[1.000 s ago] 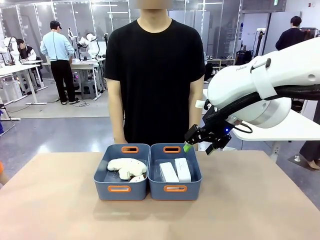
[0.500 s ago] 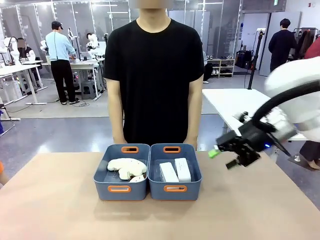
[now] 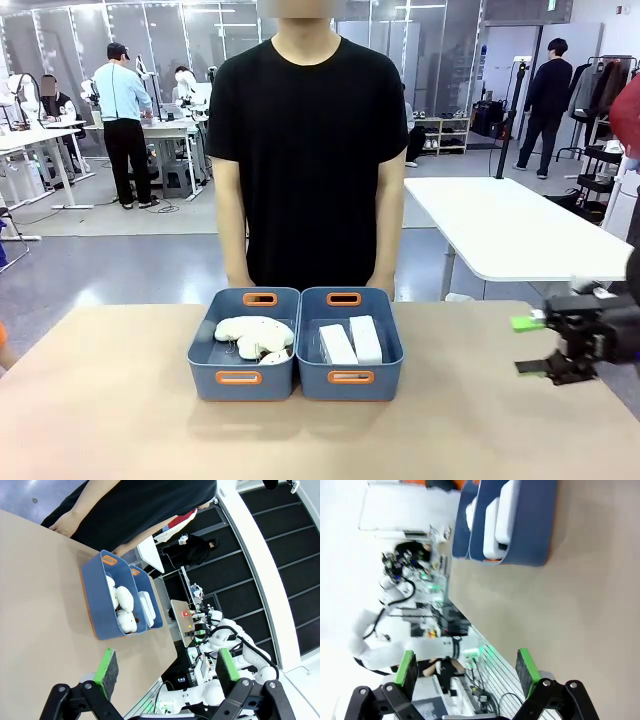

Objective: Sort the digital clocks into the basket.
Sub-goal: Pick up the Digital clock from the table and place it into the empty Plastic storage basket.

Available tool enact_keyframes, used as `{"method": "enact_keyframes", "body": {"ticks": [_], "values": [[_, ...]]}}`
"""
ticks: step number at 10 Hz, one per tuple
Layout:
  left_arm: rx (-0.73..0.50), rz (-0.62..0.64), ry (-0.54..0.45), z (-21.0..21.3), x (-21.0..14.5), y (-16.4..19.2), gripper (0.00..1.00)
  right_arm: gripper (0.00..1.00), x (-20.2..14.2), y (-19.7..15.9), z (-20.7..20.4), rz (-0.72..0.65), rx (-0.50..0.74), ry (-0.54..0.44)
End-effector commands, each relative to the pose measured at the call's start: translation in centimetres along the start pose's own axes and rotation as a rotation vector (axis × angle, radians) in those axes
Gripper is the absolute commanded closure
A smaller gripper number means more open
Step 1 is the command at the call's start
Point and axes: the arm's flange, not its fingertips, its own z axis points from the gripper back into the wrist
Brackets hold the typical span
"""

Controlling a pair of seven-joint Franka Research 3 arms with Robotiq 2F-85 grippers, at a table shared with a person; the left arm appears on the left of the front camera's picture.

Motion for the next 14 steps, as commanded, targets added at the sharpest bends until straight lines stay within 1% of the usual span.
{"method": "enact_keyframes", "body": {"ticks": [1, 2, 3, 4, 5, 6, 7, 14], "values": [[-0.002, 0.003, 0.003, 0.1, 0.0, -0.3, 0.0, 0.0, -0.3, -2.6, 3.5, -0.048, 0.087, -0.084], [-0.002, 0.003, 0.003, 0.1, 0.0, -0.3, 0.0, 0.0, -1.3, -3.5, 5.4, -0.063, 0.104, -0.135], [-0.002, 0.003, 0.003, 0.1, 0.0, -0.3, 0.0, 0.0, -2.4, -4.0, 7.1, -0.059, 0.132, -0.207], [-0.002, 0.003, 0.003, 0.1, 0.0, -0.3, 0.0, 0.0, -3.2, -4.2, 8.1, -0.062, 0.145, -0.253], [-0.002, 0.003, 0.003, 0.1, 0.0, -0.3, 0.0, 0.0, -3.8, -3.9, 8.1, -0.086, 0.146, -0.255], [-0.002, 0.003, 0.003, 0.1, 0.0, -0.3, 0.0, 0.0, -3.3, -3.6, 7.7, -0.063, 0.15, -0.273], [-0.002, 0.003, 0.003, 0.1, 0.0, -0.3, 0.0, 0.0, -3.4, -4.5, 9.0, -0.102, 0.122, -0.232], [-0.002, 0.003, 0.003, 0.1, 0.0, -0.3, 0.0, 0.0, -3.4, -4.5, 9.0, -0.102, 0.122, -0.232]]}}
